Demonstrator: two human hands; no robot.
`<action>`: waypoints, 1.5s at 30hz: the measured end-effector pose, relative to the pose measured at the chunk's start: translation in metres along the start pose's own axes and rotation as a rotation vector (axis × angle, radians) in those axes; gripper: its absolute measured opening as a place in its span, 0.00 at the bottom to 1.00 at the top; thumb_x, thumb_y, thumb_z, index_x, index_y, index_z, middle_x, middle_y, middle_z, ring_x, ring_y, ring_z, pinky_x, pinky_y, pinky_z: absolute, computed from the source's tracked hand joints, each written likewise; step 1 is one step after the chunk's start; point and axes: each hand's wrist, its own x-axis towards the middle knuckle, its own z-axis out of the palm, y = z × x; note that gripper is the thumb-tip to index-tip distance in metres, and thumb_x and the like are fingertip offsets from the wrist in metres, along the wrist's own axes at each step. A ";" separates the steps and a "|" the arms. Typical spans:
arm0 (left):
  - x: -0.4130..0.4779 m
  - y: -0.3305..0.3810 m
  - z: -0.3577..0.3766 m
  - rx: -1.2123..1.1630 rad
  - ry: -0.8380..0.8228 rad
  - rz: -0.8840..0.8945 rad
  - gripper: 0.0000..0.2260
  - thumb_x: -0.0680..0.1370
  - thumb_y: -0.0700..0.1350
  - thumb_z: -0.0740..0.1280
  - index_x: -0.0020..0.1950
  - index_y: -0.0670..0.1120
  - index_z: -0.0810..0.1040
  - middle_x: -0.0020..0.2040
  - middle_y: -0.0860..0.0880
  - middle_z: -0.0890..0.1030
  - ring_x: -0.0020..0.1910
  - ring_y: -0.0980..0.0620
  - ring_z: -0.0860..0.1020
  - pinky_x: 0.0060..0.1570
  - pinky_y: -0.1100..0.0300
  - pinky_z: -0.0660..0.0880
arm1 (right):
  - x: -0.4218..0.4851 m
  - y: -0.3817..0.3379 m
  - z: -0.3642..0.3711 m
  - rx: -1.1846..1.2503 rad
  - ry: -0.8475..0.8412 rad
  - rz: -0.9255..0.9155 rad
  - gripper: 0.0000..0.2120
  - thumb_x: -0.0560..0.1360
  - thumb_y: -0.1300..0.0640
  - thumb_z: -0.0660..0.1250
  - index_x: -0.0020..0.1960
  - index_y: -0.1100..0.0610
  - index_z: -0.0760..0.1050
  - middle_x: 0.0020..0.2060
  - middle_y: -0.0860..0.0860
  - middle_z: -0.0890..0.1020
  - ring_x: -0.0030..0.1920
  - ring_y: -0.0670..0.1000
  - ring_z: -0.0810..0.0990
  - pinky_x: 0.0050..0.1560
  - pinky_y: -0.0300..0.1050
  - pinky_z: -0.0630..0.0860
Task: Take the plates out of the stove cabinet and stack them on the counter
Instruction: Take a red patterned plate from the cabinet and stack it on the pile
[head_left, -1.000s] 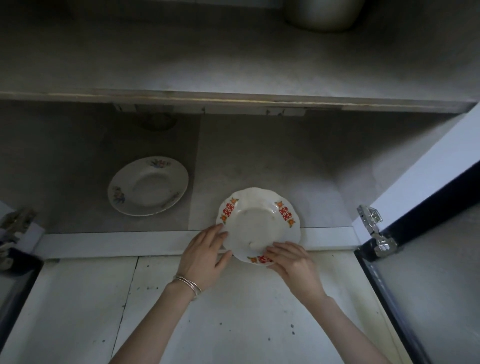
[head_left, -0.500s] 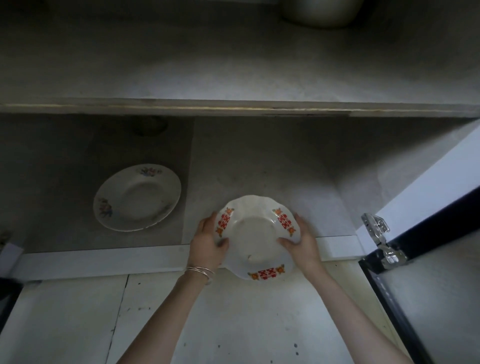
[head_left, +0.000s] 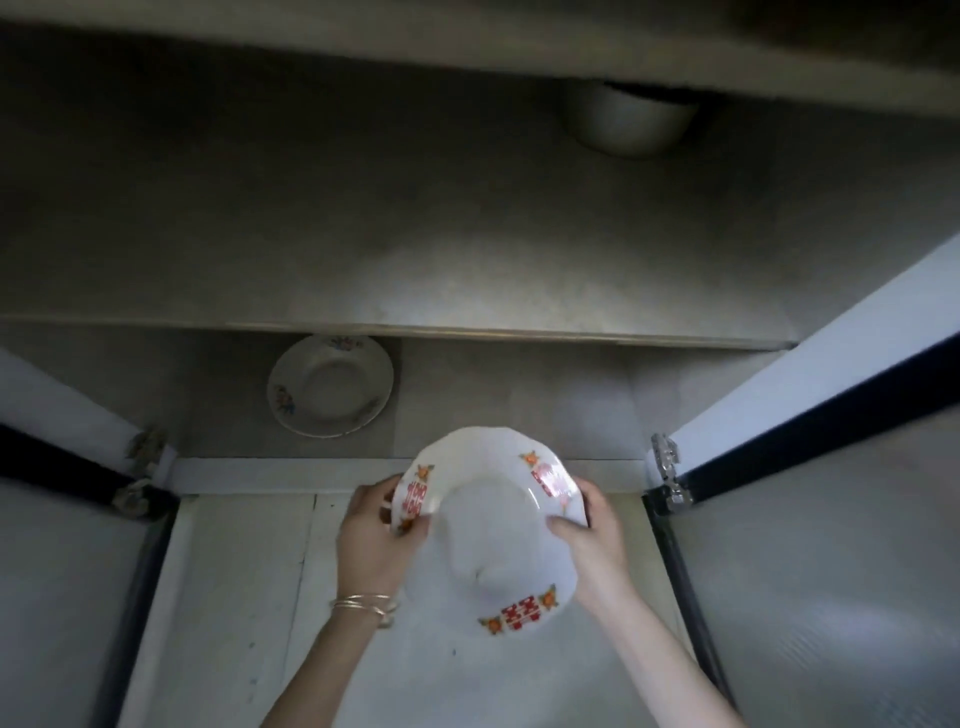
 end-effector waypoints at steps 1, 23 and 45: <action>-0.012 0.014 -0.014 -0.017 -0.007 -0.027 0.20 0.62 0.37 0.77 0.51 0.46 0.79 0.46 0.48 0.78 0.36 0.54 0.76 0.36 0.69 0.69 | -0.019 -0.012 -0.001 -0.007 0.003 0.018 0.23 0.59 0.66 0.65 0.54 0.57 0.74 0.48 0.59 0.81 0.48 0.60 0.80 0.45 0.53 0.76; -0.174 0.452 -0.326 -0.501 -0.248 -0.161 0.26 0.64 0.40 0.71 0.61 0.49 0.73 0.58 0.49 0.78 0.53 0.55 0.78 0.53 0.54 0.77 | -0.420 -0.426 -0.021 0.191 0.123 0.084 0.18 0.63 0.67 0.66 0.53 0.57 0.76 0.42 0.55 0.84 0.41 0.54 0.83 0.35 0.45 0.78; -0.304 0.639 -0.194 -0.530 -0.774 0.071 0.24 0.64 0.43 0.71 0.59 0.53 0.73 0.55 0.47 0.79 0.51 0.46 0.79 0.45 0.50 0.80 | -0.543 -0.480 -0.241 0.293 0.646 -0.202 0.17 0.61 0.64 0.64 0.49 0.54 0.76 0.43 0.57 0.82 0.42 0.55 0.82 0.38 0.49 0.78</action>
